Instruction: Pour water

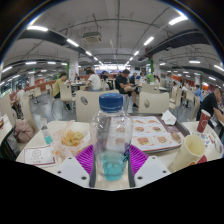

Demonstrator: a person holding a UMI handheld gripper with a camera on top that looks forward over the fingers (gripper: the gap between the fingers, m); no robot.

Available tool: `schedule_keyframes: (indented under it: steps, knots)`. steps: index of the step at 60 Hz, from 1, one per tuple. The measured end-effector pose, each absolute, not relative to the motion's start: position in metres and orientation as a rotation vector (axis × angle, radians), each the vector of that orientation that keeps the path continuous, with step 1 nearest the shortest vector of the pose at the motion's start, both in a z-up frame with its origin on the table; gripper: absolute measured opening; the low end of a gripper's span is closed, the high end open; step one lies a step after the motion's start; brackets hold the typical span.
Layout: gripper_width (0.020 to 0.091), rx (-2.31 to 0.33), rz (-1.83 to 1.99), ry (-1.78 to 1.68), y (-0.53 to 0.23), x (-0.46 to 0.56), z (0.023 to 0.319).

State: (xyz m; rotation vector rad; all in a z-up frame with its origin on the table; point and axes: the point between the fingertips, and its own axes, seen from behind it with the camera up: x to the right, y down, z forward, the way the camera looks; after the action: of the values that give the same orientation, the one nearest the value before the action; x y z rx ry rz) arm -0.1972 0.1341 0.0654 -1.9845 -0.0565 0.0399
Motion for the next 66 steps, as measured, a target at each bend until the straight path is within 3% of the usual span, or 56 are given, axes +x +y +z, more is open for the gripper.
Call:
schedule_keyframes:
  steps: [6,20,31,40,45,49,66]
  knots:
    - [0.0384,-1.99,0.017,-0.086,0.134,-0.199,0.066]
    - [0.0383,-1.99,0.055,-0.083,0.128,-0.203,0.077]
    - [0.0382,-1.94,0.284,0.018,0.107,-0.211,0.144]
    - [0.0382,-1.882,0.746,0.393,0.093,-0.211,0.203]
    - [0.0383,-1.807,1.03,0.645,0.095,-0.193,0.217]
    - [0.038,-1.733,1.209,0.821,0.097,-0.175,0.222]
    - [0.038,-1.414,1.701,1.401,0.115,-0.111,0.184]
